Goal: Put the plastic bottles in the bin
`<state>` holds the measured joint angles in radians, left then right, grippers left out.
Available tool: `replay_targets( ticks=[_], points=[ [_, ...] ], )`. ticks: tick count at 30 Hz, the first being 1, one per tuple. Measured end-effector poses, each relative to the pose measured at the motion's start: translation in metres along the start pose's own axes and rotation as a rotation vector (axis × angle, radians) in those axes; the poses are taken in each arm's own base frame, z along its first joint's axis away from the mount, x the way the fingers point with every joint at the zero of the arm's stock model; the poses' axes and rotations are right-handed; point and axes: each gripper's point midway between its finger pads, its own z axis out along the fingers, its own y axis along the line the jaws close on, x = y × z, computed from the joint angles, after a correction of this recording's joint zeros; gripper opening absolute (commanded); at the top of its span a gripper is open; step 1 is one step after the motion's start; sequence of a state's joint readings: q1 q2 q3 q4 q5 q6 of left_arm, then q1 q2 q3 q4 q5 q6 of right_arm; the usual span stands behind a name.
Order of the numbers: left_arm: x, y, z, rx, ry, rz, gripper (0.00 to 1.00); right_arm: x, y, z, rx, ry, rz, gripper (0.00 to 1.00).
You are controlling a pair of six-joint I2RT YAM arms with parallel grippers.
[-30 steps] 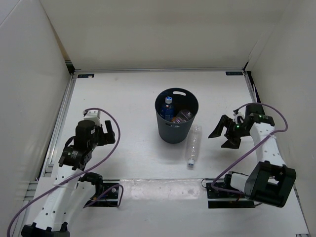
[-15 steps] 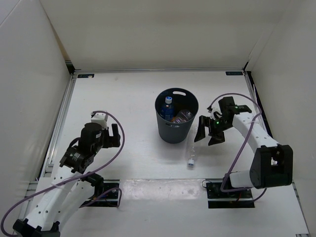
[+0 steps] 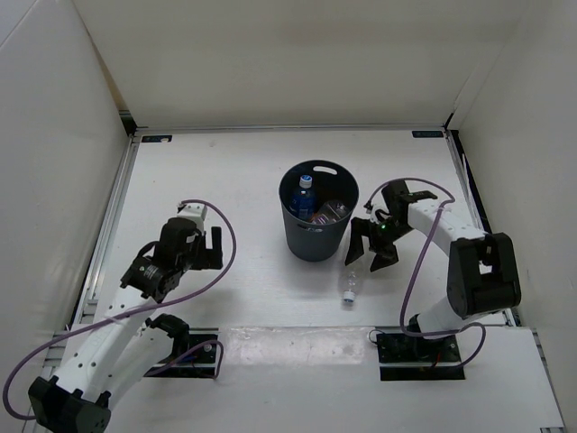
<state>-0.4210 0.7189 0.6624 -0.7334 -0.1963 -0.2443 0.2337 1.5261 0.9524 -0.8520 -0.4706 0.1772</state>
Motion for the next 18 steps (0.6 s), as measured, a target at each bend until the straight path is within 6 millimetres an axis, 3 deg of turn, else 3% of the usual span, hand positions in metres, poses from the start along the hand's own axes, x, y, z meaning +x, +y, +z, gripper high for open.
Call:
replay_targets(
  ticks=[8, 13, 18],
  points=[
    [0.005, -0.001, 0.005, 0.003, 0.033, 0.003, 1.00, -0.002, -0.006, 0.015, -0.001, 0.061, 0.077, 0.90],
    [0.009, 0.002, 0.010, -0.012, 0.065, -0.007, 1.00, -0.018, -0.002, 0.023, 0.002, 0.082, 0.111, 0.90],
    [0.010, 0.002, 0.010, -0.011, 0.068, -0.010, 1.00, -0.018, 0.000, 0.035, 0.011, 0.128, 0.160, 0.84]
  ],
)
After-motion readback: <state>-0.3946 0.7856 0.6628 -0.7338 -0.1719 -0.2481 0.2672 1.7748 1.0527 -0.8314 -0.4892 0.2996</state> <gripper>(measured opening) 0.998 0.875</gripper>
